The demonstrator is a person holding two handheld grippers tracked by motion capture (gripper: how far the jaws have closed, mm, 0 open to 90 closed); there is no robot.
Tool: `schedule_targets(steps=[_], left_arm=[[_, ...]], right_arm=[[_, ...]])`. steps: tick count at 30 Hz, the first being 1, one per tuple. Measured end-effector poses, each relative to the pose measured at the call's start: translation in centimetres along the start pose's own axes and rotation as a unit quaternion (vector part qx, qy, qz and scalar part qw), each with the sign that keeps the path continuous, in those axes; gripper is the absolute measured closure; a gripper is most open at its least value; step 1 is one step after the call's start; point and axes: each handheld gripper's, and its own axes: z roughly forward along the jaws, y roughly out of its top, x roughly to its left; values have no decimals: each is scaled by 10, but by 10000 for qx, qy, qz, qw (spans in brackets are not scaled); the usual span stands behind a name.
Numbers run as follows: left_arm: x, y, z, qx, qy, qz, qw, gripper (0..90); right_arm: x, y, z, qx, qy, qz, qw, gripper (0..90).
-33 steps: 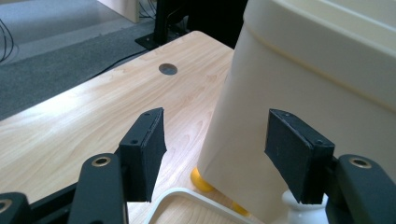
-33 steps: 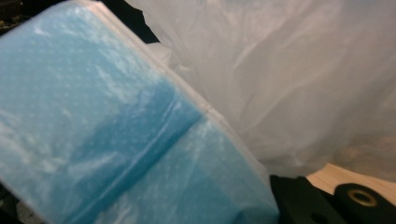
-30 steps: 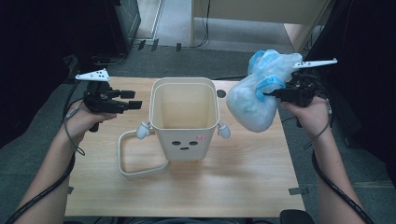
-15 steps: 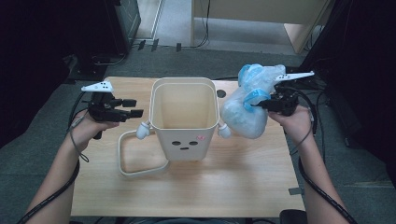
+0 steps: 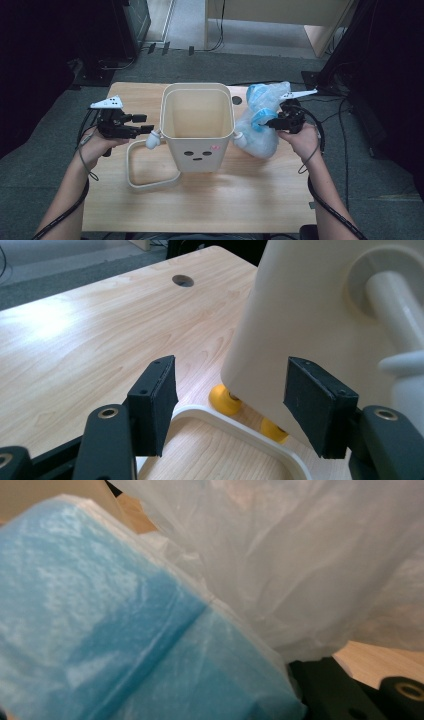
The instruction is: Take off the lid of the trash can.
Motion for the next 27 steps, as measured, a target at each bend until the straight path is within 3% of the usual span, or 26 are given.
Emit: schedule_targets(steps=[7,14,22,27], left_arm=[[4,-11,4,-23,11,-111,9999,373],[6,-21,8,35,18,-169,9998,373],[8,-27,11,73,66,-164,9998,371],[10,-30,13,89,86,-187,9997,370]], right_arm=[[0,-9,17,28,-20,51,10000,697],[1,-17,34,59,-142,-33,9999,594],[0,-32,49,-301,-377,346,9982,518],[2,-39,59,-284,-582,268,9975,476]])
